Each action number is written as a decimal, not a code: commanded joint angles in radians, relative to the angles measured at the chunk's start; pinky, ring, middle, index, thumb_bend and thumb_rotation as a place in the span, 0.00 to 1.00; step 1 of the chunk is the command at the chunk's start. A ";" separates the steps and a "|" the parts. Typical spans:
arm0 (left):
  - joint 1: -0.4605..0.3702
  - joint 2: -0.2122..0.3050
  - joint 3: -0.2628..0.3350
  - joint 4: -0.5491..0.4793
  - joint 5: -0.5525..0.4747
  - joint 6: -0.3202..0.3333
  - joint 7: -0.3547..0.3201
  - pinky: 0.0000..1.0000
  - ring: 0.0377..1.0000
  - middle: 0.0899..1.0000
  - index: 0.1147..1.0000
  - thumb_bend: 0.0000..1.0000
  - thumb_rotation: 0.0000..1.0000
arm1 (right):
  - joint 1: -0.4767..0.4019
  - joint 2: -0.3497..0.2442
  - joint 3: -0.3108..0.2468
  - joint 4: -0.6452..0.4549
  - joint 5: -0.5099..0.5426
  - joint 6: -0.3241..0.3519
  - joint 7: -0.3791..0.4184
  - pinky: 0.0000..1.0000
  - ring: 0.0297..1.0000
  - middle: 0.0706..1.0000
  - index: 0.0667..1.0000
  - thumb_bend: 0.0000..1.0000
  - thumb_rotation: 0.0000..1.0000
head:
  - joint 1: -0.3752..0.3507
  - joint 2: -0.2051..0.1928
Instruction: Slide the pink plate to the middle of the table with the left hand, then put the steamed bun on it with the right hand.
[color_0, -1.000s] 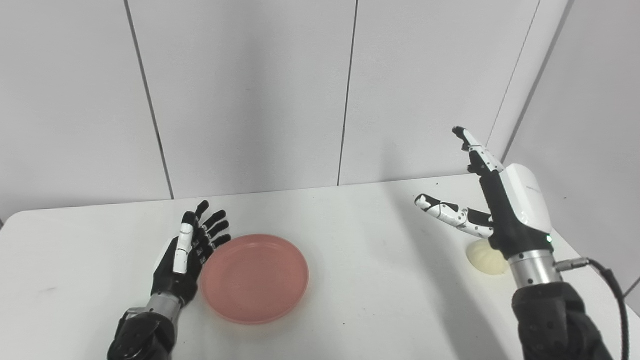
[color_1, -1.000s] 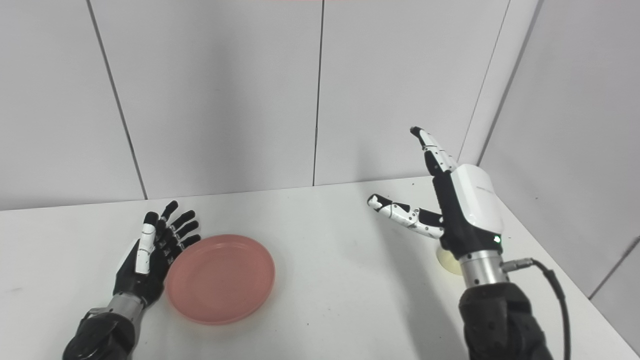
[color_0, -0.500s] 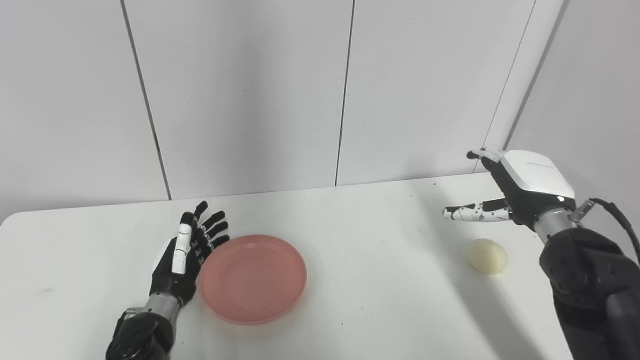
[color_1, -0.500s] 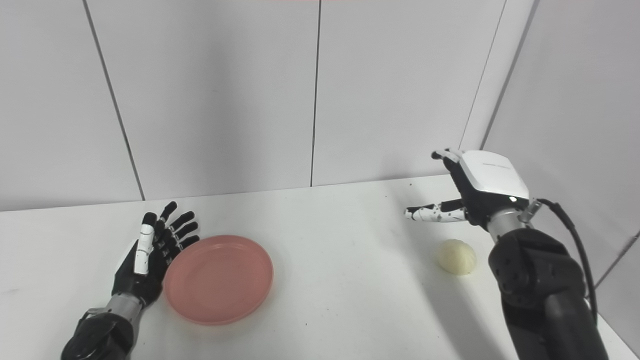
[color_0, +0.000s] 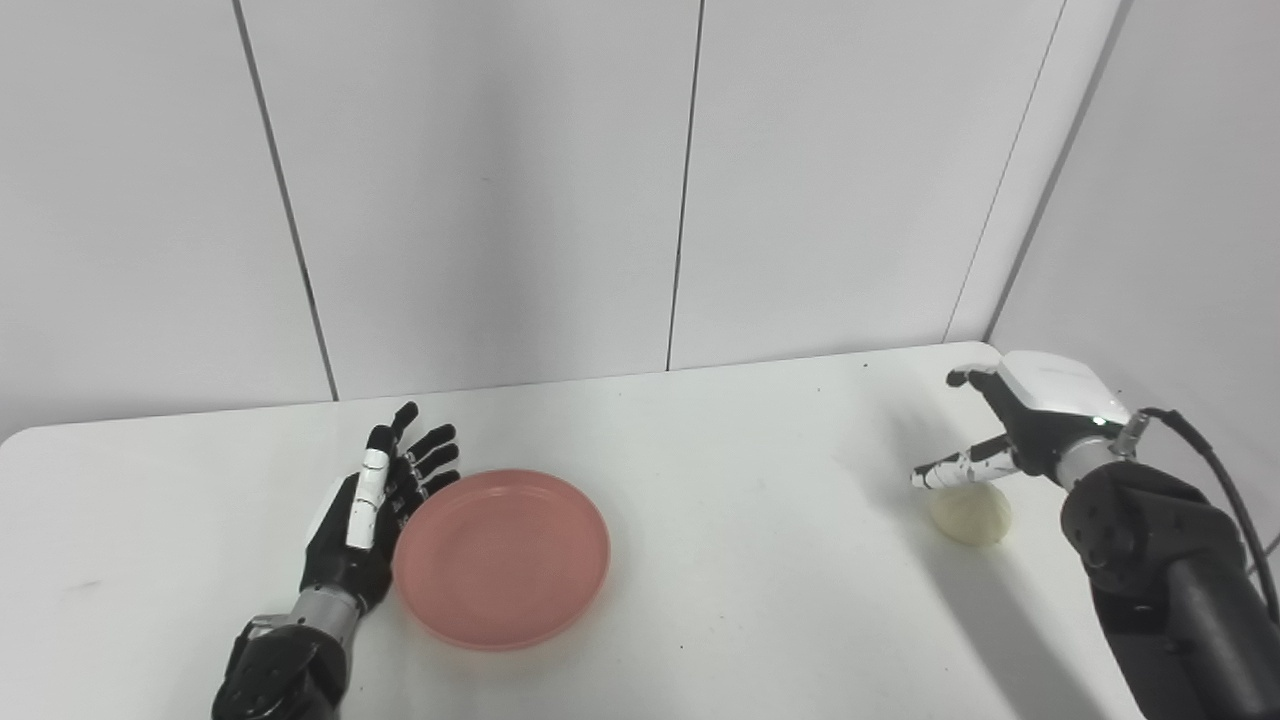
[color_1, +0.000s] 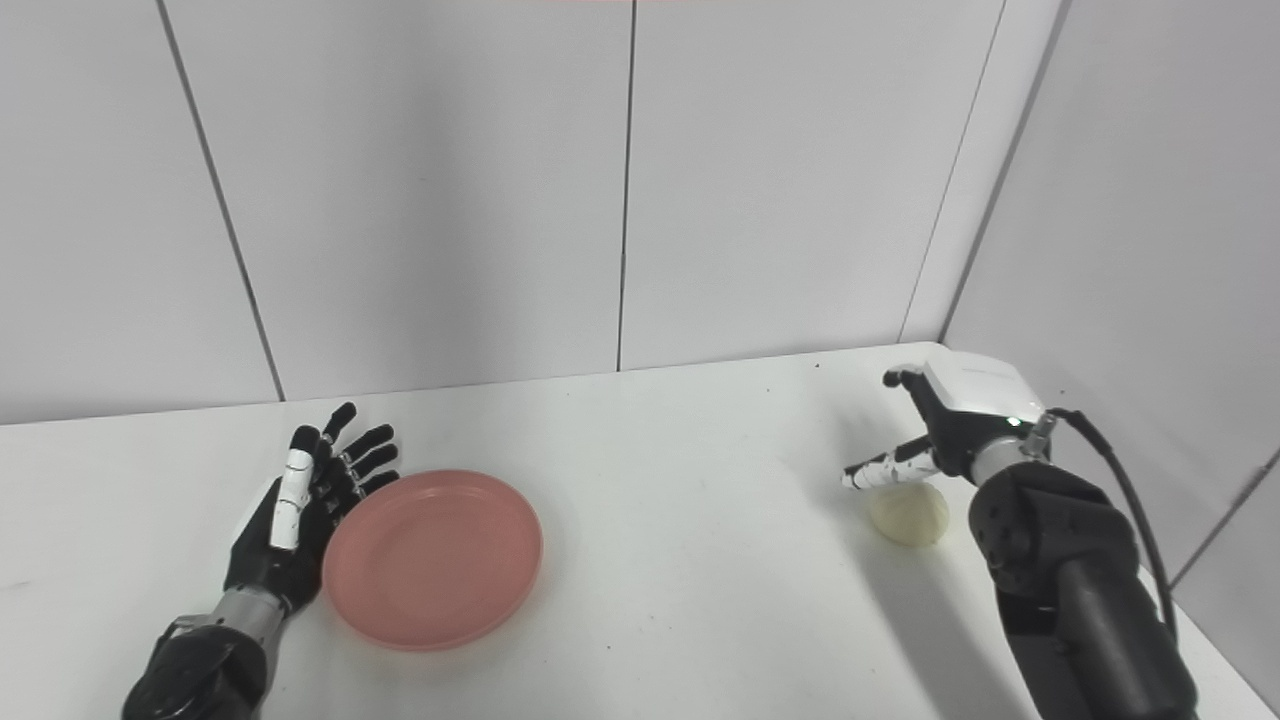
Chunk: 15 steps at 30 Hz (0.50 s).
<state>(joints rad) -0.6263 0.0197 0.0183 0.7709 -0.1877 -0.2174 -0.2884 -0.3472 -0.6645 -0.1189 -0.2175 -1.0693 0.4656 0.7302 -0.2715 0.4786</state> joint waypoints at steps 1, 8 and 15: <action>0.016 -0.003 -0.004 0.025 0.008 0.021 0.000 0.80 0.87 0.85 1.00 0.83 0.96 | -0.029 -0.038 0.002 0.029 0.000 0.003 -0.014 0.59 0.75 0.81 0.80 1.00 0.47 | 0.001 0.001; 0.017 -0.005 -0.003 0.018 0.005 0.025 0.000 0.81 0.87 0.85 1.00 0.82 0.95 | -0.043 -0.065 0.056 0.214 0.063 -0.012 -0.085 0.62 0.75 0.81 0.81 1.00 0.57 | 0.008 0.007; 0.022 -0.002 -0.003 0.004 0.006 0.035 0.002 0.79 0.85 0.84 1.00 0.82 0.94 | -0.060 -0.066 0.110 0.323 0.078 0.003 -0.145 0.61 0.73 0.78 0.80 1.00 0.52 | 0.008 0.009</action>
<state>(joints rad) -0.6235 0.0200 0.0188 0.7642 -0.1881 -0.2143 -0.2880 -0.3759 -0.6962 -0.0097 0.1047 -0.9914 0.4650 0.6113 -0.2638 0.4878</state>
